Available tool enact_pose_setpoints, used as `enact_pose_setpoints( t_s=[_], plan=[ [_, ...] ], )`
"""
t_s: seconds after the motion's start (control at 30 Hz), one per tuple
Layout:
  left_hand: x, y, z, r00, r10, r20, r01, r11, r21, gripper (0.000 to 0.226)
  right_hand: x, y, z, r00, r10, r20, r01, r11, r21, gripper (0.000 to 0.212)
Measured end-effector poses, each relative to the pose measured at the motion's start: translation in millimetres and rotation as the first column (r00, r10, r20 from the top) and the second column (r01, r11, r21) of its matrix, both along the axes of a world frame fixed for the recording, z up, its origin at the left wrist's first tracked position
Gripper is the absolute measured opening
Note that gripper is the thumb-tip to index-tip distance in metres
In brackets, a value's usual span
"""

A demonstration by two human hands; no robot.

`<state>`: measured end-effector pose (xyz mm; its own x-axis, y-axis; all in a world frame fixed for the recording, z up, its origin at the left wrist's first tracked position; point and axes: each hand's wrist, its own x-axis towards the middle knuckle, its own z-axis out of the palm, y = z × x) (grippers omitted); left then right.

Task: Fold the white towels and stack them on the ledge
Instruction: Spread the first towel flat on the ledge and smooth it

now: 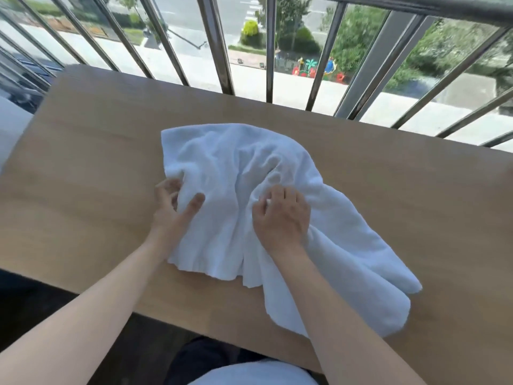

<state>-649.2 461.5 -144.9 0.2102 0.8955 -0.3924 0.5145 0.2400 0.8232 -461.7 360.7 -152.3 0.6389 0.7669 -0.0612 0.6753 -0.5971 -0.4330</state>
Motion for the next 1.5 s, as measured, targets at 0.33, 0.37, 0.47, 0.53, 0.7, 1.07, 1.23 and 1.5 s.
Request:
enact_pose_setpoints(
  t_s=[0.33,0.37,0.47,0.53,0.7,1.07,1.23,1.5],
  plan=[
    [-1,67,-8,0.932,0.168,0.322,0.062,0.8,-0.597,0.076,-68,51,10,0.959,0.194,-0.209,-0.167,0.976,0.139,0.038],
    [-1,73,-9,0.929,0.131,0.345,0.112,0.792,-0.601,0.073,-74,56,9,0.952,0.147,-0.268,-0.115,0.985,0.13,0.043],
    [-5,88,-13,0.896,0.067,0.438,0.218,0.794,-0.567,0.06,-92,66,3,0.944,0.056,-0.324,-0.027,0.995,0.093,0.055],
    [-13,99,-14,0.866,0.031,0.499,0.29,0.782,-0.552,0.053,-105,73,-1,0.946,0.051,-0.321,-0.026,0.996,0.082,0.056],
    [-39,129,-23,0.865,-0.066,0.498,0.326,0.828,-0.456,0.051,-138,105,-20,0.978,-0.001,-0.21,-0.015,0.997,-0.073,0.057],
    [-79,177,-42,0.919,-0.274,0.282,0.334,0.923,-0.192,0.044,-162,129,-62,0.99,-0.036,0.139,0.068,0.971,-0.229,0.07],
    [-95,182,-40,0.869,-0.336,0.364,0.429,0.877,-0.215,0.043,-160,132,-63,0.986,-0.036,0.165,0.079,0.963,-0.259,0.072],
    [-112,163,-41,0.967,-0.213,0.143,0.231,0.965,-0.124,0.042,-158,133,-60,0.989,-0.011,0.148,0.063,0.935,-0.349,0.07]
  ],
)
